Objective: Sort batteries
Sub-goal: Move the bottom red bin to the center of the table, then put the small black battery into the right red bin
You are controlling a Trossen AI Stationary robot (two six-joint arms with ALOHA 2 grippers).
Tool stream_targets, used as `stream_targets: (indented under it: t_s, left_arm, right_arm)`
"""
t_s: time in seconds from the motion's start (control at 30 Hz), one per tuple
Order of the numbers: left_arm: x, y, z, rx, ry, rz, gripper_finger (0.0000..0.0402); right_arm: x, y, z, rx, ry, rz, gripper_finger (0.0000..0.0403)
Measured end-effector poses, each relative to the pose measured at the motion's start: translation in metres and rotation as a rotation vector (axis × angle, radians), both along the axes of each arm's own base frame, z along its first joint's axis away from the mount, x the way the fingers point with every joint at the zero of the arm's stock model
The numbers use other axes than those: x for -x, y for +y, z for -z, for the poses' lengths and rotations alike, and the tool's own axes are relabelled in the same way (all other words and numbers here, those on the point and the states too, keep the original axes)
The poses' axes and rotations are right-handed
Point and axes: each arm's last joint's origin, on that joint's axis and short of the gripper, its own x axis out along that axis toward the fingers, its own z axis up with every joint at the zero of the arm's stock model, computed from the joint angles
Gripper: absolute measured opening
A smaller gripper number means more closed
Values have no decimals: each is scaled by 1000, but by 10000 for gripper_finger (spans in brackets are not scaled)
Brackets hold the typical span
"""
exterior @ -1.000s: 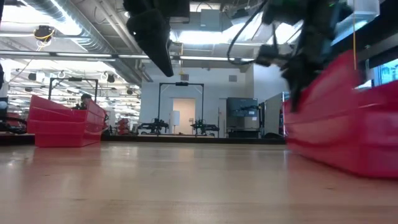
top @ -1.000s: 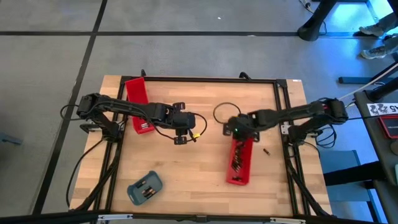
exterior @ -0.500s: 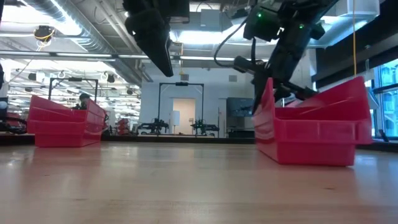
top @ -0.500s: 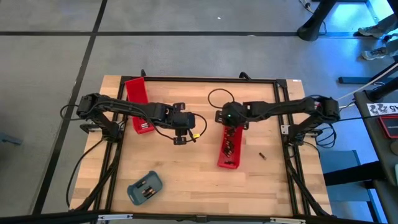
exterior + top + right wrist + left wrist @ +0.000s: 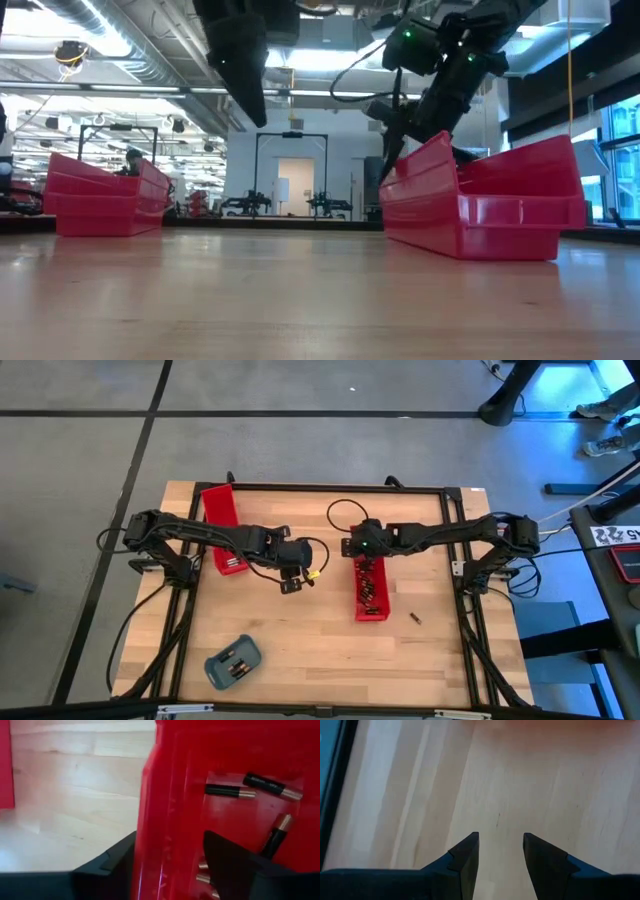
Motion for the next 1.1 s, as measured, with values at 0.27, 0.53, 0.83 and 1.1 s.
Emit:
stream_targets:
  t_s: [0.27,0.53,0.83,1.1]
  left_arm:
    - [3,-4,1,42,-7,-94,143]
    - [3,-14,1,75,-33,-142,143]
    - [3,-20,1,101,-61,-183,143]
    - [2,-18,0,98,-69,-176,143]
  right_arm:
    - [-12,-3,-23,49,-63,-61,221]
    - [-11,-2,-44,114,22,-256,217]
    - [19,9,-102,233,40,-437,216]
    - [88,101,-126,424,9,-598,216]
